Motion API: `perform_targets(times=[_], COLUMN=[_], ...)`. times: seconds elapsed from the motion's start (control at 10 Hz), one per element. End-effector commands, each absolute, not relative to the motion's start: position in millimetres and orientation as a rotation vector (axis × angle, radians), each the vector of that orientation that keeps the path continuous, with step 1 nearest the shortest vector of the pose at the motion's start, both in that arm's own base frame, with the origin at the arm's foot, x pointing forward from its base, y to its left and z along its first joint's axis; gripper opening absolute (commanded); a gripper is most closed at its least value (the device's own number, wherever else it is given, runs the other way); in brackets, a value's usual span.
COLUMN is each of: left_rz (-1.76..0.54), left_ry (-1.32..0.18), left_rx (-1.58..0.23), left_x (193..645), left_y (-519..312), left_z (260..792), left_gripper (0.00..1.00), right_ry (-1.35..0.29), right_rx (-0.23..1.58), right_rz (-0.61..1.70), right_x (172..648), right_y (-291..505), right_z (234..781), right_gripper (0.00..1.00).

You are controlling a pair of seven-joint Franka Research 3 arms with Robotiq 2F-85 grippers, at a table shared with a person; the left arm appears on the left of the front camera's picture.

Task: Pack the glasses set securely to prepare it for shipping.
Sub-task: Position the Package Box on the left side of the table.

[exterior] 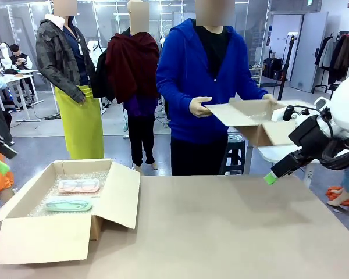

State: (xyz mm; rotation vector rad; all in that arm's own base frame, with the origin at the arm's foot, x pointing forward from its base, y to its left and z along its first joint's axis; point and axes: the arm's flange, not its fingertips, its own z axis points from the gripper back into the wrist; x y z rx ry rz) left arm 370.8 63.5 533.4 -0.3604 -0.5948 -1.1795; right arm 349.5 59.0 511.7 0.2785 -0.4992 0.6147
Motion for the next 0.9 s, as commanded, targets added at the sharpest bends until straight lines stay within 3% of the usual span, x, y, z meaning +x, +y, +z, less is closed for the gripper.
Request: perform_targets(times=[0.0, 0.4, 0.5, 0.8], left_rz=[-1.229, -1.217, -1.178, -1.255], left_ry=[-0.532, -0.425, -0.400, -0.448], left_rx=[-0.256, -0.241, -0.317, -0.262], left_x=[365, 385, 394, 376], left_y=[30, 3, 12, -1], left_z=[518, 492, 481, 498], left_gripper=[1.00, 1.00, 1.00, 1.00], right_ry=[-0.502, -0.502, -0.502, -0.502], right_rx=[0.269, 0.269, 0.269, 0.269], right_rz=[0.616, 0.616, 0.616, 0.616], right_x=[350, 350, 350, 350], right_y=[59, 59, 59, 59], right_z=[511, 511, 511, 511], right_gripper=[1.00, 1.00, 1.00, 1.00])
